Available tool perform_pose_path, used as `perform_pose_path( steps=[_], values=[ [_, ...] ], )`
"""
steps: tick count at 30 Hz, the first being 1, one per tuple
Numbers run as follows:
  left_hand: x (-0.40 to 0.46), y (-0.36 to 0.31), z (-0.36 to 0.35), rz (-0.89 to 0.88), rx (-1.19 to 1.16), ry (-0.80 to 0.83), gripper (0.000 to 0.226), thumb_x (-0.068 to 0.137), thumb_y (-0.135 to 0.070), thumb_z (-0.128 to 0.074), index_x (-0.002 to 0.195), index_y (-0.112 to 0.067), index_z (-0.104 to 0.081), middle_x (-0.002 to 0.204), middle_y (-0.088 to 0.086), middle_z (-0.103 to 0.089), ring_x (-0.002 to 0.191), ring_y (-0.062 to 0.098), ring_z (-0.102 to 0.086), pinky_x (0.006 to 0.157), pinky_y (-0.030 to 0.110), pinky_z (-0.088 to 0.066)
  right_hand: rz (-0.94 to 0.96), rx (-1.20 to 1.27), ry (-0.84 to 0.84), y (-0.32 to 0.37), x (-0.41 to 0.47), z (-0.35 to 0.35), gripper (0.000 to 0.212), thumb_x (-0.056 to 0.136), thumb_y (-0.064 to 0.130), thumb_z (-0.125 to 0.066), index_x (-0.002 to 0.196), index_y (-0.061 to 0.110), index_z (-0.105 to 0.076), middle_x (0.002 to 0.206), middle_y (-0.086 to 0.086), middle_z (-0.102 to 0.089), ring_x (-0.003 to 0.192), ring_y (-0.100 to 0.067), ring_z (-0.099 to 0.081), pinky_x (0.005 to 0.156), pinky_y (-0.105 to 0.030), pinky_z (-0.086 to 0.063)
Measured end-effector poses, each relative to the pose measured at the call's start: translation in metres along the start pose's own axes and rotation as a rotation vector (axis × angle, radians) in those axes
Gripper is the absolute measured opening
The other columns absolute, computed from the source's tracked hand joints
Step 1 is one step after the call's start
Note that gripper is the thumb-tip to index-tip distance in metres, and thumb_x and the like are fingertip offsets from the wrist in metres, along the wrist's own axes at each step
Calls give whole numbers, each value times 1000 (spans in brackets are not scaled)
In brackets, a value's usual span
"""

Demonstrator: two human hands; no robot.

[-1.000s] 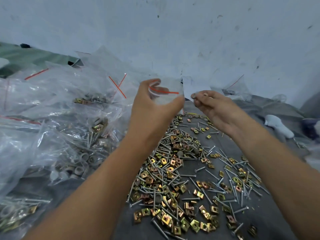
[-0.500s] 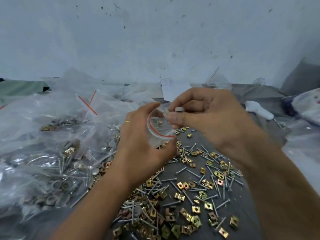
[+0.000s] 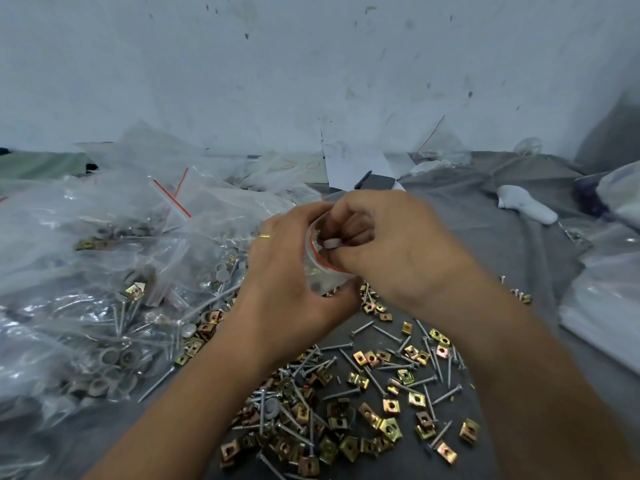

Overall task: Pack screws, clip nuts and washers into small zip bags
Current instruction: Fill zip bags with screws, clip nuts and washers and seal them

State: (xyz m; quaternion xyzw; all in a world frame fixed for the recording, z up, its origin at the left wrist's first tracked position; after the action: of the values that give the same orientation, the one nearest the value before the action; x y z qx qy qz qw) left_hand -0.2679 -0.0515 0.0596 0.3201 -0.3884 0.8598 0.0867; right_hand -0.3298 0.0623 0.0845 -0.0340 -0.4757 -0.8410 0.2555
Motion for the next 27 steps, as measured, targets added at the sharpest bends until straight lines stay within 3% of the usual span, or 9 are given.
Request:
perform_pose_path(
  steps=[4, 8, 12, 15, 18, 21, 24, 27],
  values=[
    [3, 3, -2, 34, -28, 14, 72, 71, -43, -79, 138, -35, -53, 125, -19, -59, 128, 12, -54, 102, 38, -50, -22, 59, 30, -2, -2, 0, 17, 76, 20, -90, 87, 20, -78, 81, 3, -79, 83, -14, -76, 88, -44, -61],
    [3, 6, -1, 56, -37, 8, 75, 70, -40, -82, 139, -34, -54, 125, -16, -59, 127, 14, -55, 100, 43, -52, -47, 44, -21, -2, -2, 4, 15, 79, 21, -89, 87, 20, -76, 80, 0, -78, 80, -15, -76, 85, -43, -62],
    [3, 7, -1, 58, -44, 13, 74, 67, -41, -83, 135, -40, -53, 126, -21, -58, 124, 8, -56, 100, 35, -51, -29, -94, -79, 11, -7, 6, 24, 82, 21, -86, 89, 21, -63, 86, 2, -75, 82, -13, -72, 79, -36, -59],
    [5, 11, 2, 85, -124, -1, 71, 71, -36, -87, 132, -44, -53, 125, -15, -65, 114, 3, -65, 93, 26, -54, 37, -88, -115, 23, -11, 7, 19, 85, 26, -83, 89, 22, -65, 84, 4, -73, 80, -8, -70, 76, -31, -58],
    [6, 17, 11, 114, -152, -72, 69, 79, -32, -89, 137, -38, -52, 123, -12, -69, 107, -2, -67, 90, 21, -55, 137, 41, -343, 22, -7, 49, 13, 89, 29, -79, 86, 25, -67, 78, 8, -74, 75, -5, -71, 71, -26, -59],
    [10, 23, 17, 156, -232, -111, 69, 81, -21, -87, 140, -27, -51, 121, -13, -70, 104, -1, -69, 87, 14, -53, 40, 59, -565, -26, 12, 100, 12, 95, 31, -67, 85, 24, -66, 83, 3, -76, 81, -16, -73, 81, -44, -61],
    [14, 25, 24, 162, -262, -137, 66, 82, -18, -85, 138, -25, -52, 120, -13, -71, 109, -8, -64, 87, 1, -42, -125, -92, -453, -83, 62, 96, 15, 98, 26, -61, 90, 17, -70, 90, 1, -75, 87, -22, -71, 86, -49, -59],
    [15, 27, 28, 165, -292, -145, 64, 84, -18, -85, 138, -24, -52, 120, -12, -69, 109, -10, -62, 83, -2, -40, -38, -419, -198, -106, 113, 57, 15, 96, 11, -61, 95, 12, -76, 97, 0, -75, 94, -21, -69, 88, -36, -56]
  ],
)
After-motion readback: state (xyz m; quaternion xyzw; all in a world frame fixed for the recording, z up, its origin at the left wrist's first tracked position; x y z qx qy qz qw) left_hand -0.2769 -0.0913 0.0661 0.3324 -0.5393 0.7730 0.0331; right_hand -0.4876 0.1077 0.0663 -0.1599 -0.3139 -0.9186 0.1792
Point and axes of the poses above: each hand's wrist, its own x-axis towards the middle knuckle, its own z-axis out of the back of the hand, y = z × x, the point moved 10 cm from there along x, towards the middle knuckle
